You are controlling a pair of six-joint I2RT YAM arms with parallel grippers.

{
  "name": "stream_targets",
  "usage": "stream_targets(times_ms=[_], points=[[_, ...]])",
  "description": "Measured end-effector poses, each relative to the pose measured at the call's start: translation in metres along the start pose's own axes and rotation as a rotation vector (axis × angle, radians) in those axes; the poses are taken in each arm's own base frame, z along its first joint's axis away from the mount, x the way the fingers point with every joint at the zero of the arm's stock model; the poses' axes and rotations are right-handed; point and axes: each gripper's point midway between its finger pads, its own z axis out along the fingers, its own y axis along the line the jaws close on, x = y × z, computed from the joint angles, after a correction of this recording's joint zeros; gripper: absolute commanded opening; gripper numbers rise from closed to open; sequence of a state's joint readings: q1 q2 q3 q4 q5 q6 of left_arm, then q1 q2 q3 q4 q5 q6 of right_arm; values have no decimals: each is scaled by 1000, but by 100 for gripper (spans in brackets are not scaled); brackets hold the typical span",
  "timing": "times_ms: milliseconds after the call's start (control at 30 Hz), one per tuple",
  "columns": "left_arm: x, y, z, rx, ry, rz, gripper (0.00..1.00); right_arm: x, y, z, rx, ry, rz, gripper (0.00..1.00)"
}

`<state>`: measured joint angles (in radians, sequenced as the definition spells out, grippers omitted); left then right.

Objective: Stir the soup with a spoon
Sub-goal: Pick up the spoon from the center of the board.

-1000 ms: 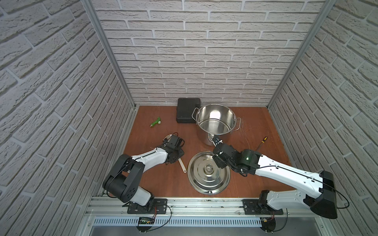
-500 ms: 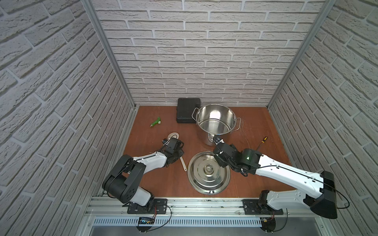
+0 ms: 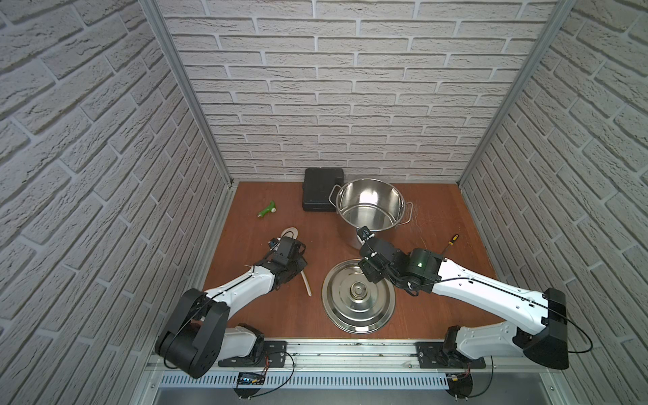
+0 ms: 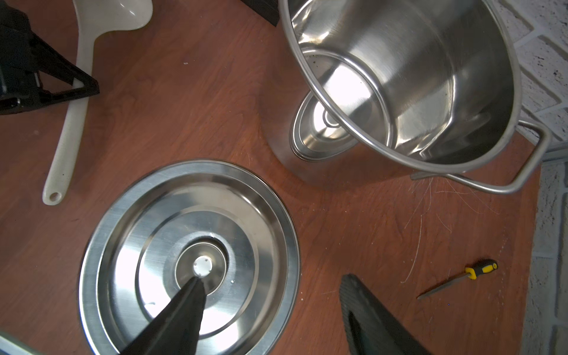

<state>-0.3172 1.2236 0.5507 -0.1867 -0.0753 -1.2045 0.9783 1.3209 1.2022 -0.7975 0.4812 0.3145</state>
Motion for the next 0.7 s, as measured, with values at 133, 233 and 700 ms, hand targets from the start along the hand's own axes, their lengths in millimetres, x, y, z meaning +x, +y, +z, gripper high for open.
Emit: stream_targets(times_ms=[133,233,700], points=[[-40,-5,-38,83,-105,-54,0,-27,14,-14,-96,-58,23,78],[-75,-26,-69,185,-167,-82,0,-58,27,-26,-198,-107,70,80],[-170,-208,-173,856,-203,-40,0,-183,8,-37,-803,-336,698,85]])
